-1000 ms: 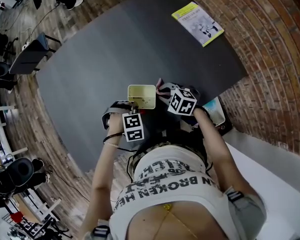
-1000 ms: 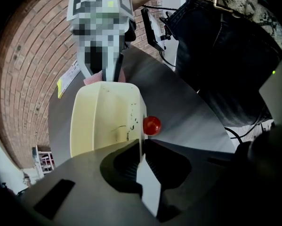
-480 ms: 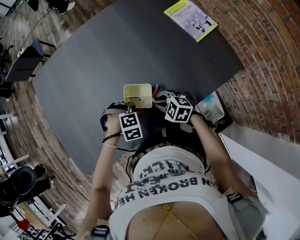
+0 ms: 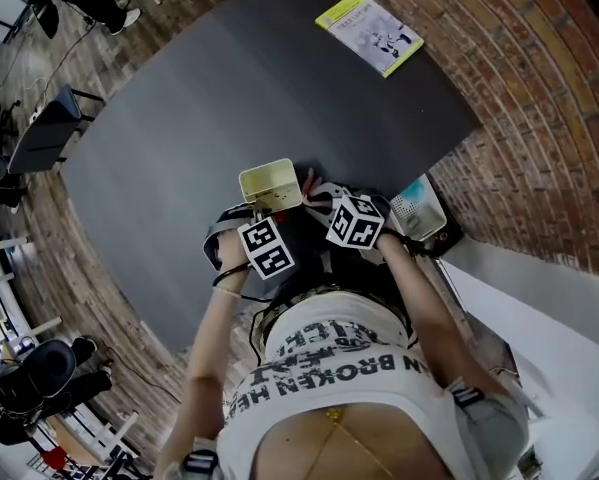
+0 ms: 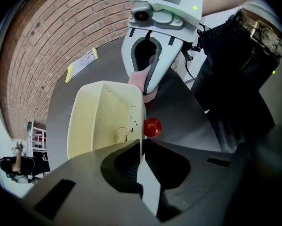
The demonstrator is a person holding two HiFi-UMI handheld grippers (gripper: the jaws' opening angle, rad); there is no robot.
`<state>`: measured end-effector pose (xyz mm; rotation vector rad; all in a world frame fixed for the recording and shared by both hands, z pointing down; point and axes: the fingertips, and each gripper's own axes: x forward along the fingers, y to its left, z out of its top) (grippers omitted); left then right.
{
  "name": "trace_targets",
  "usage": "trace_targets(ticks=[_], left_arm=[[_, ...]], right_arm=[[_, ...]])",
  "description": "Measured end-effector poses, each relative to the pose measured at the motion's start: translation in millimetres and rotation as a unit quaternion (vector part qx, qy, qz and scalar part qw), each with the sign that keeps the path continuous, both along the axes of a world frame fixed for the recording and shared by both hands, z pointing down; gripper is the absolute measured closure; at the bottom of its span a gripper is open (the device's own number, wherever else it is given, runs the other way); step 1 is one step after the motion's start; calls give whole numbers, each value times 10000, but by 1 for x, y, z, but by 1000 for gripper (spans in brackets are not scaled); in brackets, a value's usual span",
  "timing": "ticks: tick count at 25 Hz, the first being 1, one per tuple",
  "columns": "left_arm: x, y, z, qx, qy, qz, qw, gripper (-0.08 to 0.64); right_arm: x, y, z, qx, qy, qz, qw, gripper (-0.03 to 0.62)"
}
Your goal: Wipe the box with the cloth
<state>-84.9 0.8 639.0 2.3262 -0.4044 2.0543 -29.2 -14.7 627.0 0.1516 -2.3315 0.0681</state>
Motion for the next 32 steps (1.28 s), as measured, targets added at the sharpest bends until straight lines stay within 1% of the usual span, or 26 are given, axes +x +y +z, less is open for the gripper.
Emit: trace_targets(ticks=[4,7,10,13,17,19,21,23,28,30,32], left_arm=[[10,-3,1,3,0,-738,9973,532],[15,-4,0,6,-15,-1073,9942,531],[20,-7,0,6,0,-1280,9918,531],[24,-8,0,27,-11,-1413,9900,531],[23,-8,0,105,7,-1407,9900,531],[25,-8,0,164,53,-1368,9904,531],[26,-8,-1,215,226,-1388,9898,531],[27,-8,-6,272,466,-1512,9870,525],[16,-7,-29,488,800,-1720,9806,508],[13,-7,-41,602,1066,-1915,9738,508],[8,-7,-55,765,1360,-2162,9638,508]], right_arm=[[3,-5,1,48,96,171,9998,575],[0,-5,3,114,181,132,9997,575],[-7,-5,2,116,169,65,9998,575],[-15,-3,1,179,199,-104,9996,575],[-15,-4,2,69,99,-70,9999,575],[-14,-4,0,54,62,-131,9999,575],[-12,-3,-5,53,20,-223,9997,575],[-10,-3,-11,53,-48,-316,9995,575],[-4,-9,-28,131,-320,-451,9984,575],[-1,-13,-37,183,-446,-482,9977,575],[0,-17,-46,276,-549,-519,9968,575]])
